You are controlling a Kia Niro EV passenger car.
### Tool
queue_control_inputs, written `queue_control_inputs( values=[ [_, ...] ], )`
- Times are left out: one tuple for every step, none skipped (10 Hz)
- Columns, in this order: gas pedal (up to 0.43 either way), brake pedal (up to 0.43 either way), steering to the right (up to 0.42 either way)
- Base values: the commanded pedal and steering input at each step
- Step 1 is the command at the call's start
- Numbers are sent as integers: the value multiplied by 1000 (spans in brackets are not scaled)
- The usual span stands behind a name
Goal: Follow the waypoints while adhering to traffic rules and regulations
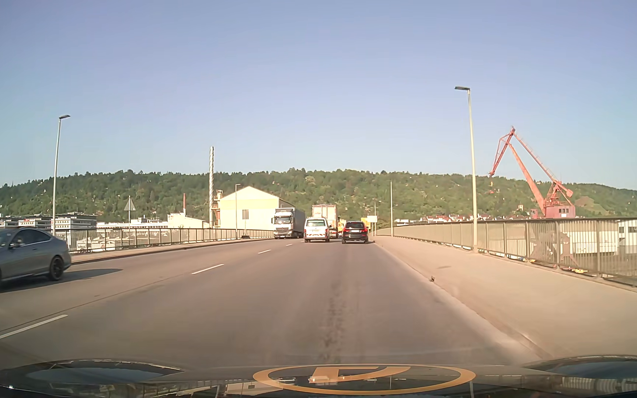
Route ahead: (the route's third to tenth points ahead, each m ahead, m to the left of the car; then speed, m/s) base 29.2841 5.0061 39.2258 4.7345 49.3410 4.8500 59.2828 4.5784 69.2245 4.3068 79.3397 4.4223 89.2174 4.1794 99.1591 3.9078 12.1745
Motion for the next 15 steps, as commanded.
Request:
queue_control_inputs(
  values=[
    [169, 0, -1],
    [169, 0, 0],
    [169, 0, 1],
    [169, 0, 1],
    [169, 0, 1],
    [169, 0, 1],
    [169, 0, 1],
    [169, 0, 1],
    [169, 0, 2],
    [169, 0, 2],
    [189, 0, 3],
    [189, 0, 3],
    [220, 0, 3],
    [228, 0, 3],
    [228, 0, 4]
  ],
)
